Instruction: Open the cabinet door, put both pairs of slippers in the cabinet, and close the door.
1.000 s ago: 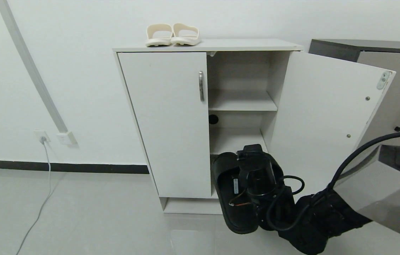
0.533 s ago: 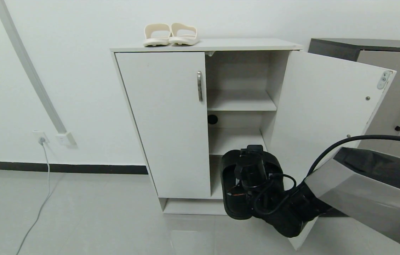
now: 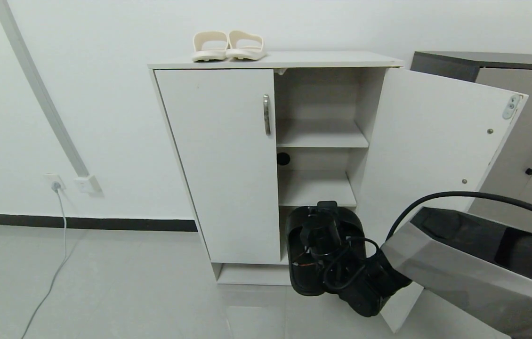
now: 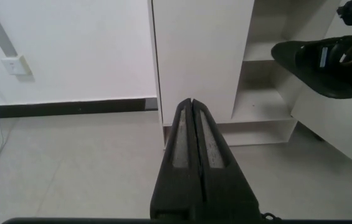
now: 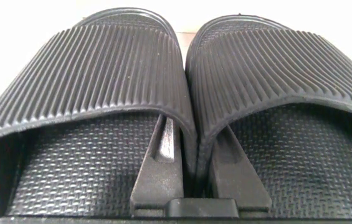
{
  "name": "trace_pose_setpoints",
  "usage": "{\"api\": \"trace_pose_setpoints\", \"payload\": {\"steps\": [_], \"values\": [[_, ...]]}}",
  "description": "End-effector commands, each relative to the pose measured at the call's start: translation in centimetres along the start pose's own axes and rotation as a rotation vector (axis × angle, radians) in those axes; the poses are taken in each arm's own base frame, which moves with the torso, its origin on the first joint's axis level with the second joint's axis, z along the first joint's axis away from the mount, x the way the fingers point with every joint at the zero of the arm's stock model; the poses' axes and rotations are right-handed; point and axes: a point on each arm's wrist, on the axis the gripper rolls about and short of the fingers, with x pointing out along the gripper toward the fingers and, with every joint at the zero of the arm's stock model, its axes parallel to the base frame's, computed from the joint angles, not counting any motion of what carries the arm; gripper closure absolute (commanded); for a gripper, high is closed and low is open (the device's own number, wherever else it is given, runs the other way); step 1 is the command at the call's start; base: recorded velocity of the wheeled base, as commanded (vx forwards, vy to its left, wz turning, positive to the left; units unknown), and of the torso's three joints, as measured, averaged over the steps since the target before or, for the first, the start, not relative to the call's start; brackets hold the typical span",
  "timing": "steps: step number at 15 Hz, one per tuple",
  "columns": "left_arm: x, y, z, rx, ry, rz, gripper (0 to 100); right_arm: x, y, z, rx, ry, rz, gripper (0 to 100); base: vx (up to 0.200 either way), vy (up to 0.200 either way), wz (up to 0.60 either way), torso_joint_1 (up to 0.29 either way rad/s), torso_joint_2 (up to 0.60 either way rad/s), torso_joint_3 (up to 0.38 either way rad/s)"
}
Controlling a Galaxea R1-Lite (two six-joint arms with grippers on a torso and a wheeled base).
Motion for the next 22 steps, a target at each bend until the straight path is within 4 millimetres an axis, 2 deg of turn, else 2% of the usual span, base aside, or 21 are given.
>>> {"api": "trace_pose_setpoints", "payload": {"steps": [1,15,22], "values": [[0.0,0.0,0.0,0.0,0.003,0.0,100,0.5,0.2,-0.8,-0.009,0.008,-0.003,100,0.0,0.0,0.0,0.0,0.0,0.0],[0.0,0.0,0.0,0.0,0.001,0.0,100,1.3,0.8,-1.1,-0.002,-0.002,-0.005,100,0.0,0.0,0.0,0.003,0.0,-0.166],[0.0,0.0,0.0,0.0,0.001,0.0,100,2.3,1.1,-0.7,0.04,-0.054,-0.029,100,0.0,0.0,0.0,0.001,0.0,-0.022]]}}
